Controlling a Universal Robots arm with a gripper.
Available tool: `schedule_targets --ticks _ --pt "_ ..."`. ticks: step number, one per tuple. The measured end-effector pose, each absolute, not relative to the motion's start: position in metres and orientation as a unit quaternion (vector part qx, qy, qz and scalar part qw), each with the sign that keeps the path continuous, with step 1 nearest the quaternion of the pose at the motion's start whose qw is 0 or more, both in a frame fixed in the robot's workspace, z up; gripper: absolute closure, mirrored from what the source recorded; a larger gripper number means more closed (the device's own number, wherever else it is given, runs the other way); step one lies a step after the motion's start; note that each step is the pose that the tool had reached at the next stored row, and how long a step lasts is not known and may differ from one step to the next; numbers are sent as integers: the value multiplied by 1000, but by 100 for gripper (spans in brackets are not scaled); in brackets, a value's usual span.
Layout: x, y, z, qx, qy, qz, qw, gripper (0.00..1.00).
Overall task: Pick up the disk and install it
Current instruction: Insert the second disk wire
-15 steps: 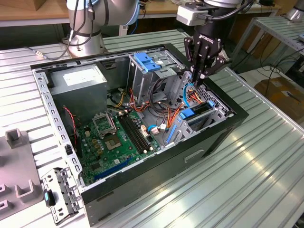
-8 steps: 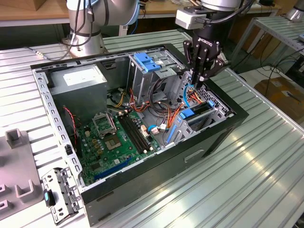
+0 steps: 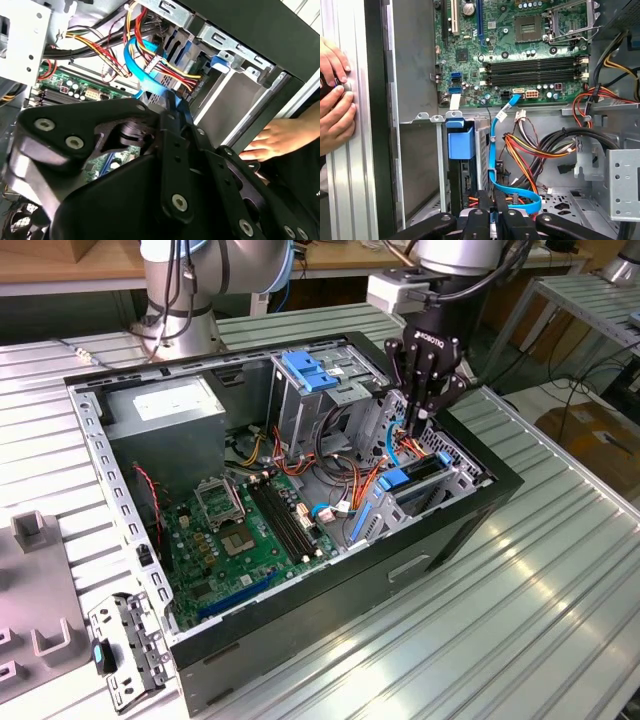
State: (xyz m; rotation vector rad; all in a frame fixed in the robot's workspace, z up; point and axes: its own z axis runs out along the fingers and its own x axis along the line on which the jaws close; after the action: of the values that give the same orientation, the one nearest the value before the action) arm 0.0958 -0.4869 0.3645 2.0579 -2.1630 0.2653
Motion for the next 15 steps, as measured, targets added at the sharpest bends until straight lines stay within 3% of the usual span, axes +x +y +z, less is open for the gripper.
schedule_targets --ticks 6,7,9,10,15 --pt "96 -487 361 684 -718 100 83 83" --pt "96 -487 361 683 -718 101 84 76" --pt "96 -487 360 683 -718 101 84 78" --pt "96 -488 360 683 -718 101 84 84" --pt "87 -494 358 684 -718 105 80 84"
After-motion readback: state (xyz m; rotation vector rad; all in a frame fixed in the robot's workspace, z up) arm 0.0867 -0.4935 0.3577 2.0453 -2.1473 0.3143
